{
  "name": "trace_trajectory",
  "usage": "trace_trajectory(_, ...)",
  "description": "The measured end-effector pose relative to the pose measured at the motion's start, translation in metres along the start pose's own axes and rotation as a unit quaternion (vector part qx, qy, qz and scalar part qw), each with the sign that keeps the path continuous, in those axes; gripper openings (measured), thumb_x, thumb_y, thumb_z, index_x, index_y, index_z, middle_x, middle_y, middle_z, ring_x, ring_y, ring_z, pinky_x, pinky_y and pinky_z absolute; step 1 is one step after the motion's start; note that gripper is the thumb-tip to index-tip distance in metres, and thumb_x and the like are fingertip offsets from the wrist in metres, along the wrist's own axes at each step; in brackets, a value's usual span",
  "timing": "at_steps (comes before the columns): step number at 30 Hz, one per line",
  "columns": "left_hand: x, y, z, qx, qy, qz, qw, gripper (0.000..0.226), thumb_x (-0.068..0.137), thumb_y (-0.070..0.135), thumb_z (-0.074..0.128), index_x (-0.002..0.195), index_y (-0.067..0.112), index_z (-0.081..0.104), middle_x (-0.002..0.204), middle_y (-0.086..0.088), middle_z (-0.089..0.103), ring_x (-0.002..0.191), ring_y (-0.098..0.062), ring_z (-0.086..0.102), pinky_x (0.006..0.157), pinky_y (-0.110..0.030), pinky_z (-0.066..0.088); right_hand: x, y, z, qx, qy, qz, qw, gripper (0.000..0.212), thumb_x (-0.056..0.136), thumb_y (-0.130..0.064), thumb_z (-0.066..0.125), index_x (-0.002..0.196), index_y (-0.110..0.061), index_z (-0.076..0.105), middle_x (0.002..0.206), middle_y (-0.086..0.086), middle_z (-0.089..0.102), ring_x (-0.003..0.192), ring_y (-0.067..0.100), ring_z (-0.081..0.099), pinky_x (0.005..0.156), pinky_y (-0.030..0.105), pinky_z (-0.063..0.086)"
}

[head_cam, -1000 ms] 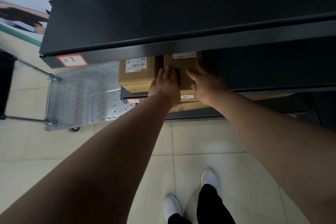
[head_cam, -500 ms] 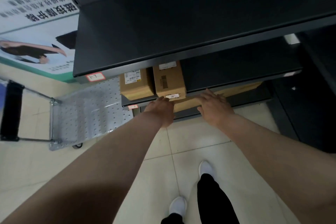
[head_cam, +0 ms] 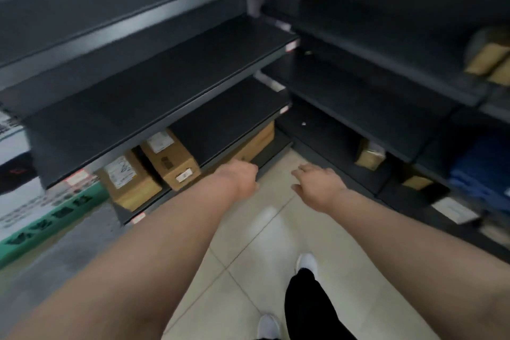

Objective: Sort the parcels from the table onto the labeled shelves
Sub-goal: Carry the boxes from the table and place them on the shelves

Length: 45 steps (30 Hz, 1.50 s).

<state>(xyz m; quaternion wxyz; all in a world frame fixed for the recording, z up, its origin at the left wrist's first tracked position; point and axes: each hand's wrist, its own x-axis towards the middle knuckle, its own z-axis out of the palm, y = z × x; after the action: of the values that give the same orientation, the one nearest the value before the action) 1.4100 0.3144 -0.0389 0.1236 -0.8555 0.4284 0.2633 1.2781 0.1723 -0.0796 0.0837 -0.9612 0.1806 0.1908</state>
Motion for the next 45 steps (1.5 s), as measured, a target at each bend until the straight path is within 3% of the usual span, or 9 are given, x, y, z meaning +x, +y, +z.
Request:
trace_trajectory(2, 0.000, 0.039, -0.005, 0.019, -0.003, 0.042, 0.999, 0.044, 0.099, 0.029, 0.043, 0.139, 0.012, 0.045, 0.136, -0.017, 0.050, 0.121, -0.033, 0.050, 0.099, -0.042, 0.045, -0.043, 0.029, 0.003, 0.014, 0.011, 0.057, 0.998, 0.044, 0.101, -0.040, 0.034, 0.138, -0.018, 0.041, 0.143, 0.006, 0.041, 0.131, 0.026, 0.038, 0.103, 0.043, 0.033)
trace_trajectory(6, -0.005, 0.134, -0.013, 0.083, 0.019, 0.148, 0.985, 0.041, 0.098, 0.034, 0.047, 0.133, 0.013, 0.051, 0.135, -0.015, 0.052, 0.121, -0.033, 0.051, 0.097, -0.037, 0.046, -0.133, 0.090, 0.016, 0.049, 0.038, 0.171, 0.983, 0.043, 0.100, -0.040, 0.035, 0.137, -0.018, 0.042, 0.142, 0.005, 0.042, 0.127, 0.028, 0.043, 0.101, 0.044, 0.035)
trace_trajectory(14, -0.045, 0.361, -0.002, 0.158, 0.028, 0.342, 0.926, 0.045, 0.096, 0.036, 0.047, 0.137, 0.016, 0.047, 0.135, -0.010, 0.052, 0.122, -0.030, 0.049, 0.098, -0.043, 0.045, -0.331, 0.191, 0.068, 0.127, 0.071, 0.381, 0.913, 0.047, 0.100, -0.039, 0.034, 0.143, -0.021, 0.036, 0.147, 0.004, 0.038, 0.130, 0.027, 0.041, 0.103, 0.044, 0.035)
trace_trajectory(20, -0.111, 0.545, 0.042, 0.195, 0.002, 0.435, 0.879, 0.045, 0.097, 0.037, 0.048, 0.137, 0.016, 0.047, 0.137, -0.010, 0.050, 0.122, -0.029, 0.050, 0.099, -0.042, 0.045, -0.508, 0.253, 0.131, 0.166, 0.097, 0.501, 0.844, 0.049, 0.099, -0.041, 0.033, 0.144, -0.022, 0.035, 0.147, 0.001, 0.039, 0.128, 0.026, 0.043, 0.101, 0.043, 0.036)
trace_trajectory(28, -0.250, 0.751, 0.106, 0.259, 0.003, 0.562, 0.785, 0.049, 0.095, 0.041, 0.046, 0.139, 0.019, 0.043, 0.136, -0.010, 0.051, 0.119, -0.029, 0.051, 0.097, -0.042, 0.045, -0.725, 0.302, 0.188, 0.190, 0.136, 0.650, 0.723, 0.038, 0.098, -0.046, 0.035, 0.125, -0.023, 0.050, 0.128, 0.002, 0.053, 0.116, 0.028, 0.052, 0.089, 0.042, 0.041)
trace_trajectory(40, -0.362, 0.958, 0.167, 0.303, 0.012, 0.677, 0.671, 0.050, 0.098, 0.039, 0.049, 0.142, 0.017, 0.039, 0.143, -0.010, 0.047, 0.126, -0.031, 0.048, 0.096, -0.043, 0.046, -0.903, 0.332, 0.257, 0.244, 0.187, 0.773, 0.556, 0.047, 0.097, -0.045, 0.040, 0.138, -0.023, 0.042, 0.138, 0.002, 0.048, 0.123, 0.027, 0.050, 0.095, 0.044, 0.044)
trace_trajectory(45, -0.376, 1.059, 0.191, 0.321, 0.004, 0.721, 0.615, 0.050, 0.097, 0.040, 0.048, 0.141, 0.018, 0.041, 0.142, -0.008, 0.047, 0.127, -0.030, 0.046, 0.100, -0.047, 0.043, -0.957, 0.380, 0.282, 0.254, 0.170, 0.813, 0.496, 0.043, 0.098, -0.046, 0.038, 0.133, -0.022, 0.045, 0.131, 0.004, 0.052, 0.116, 0.028, 0.052, 0.084, 0.039, 0.045)
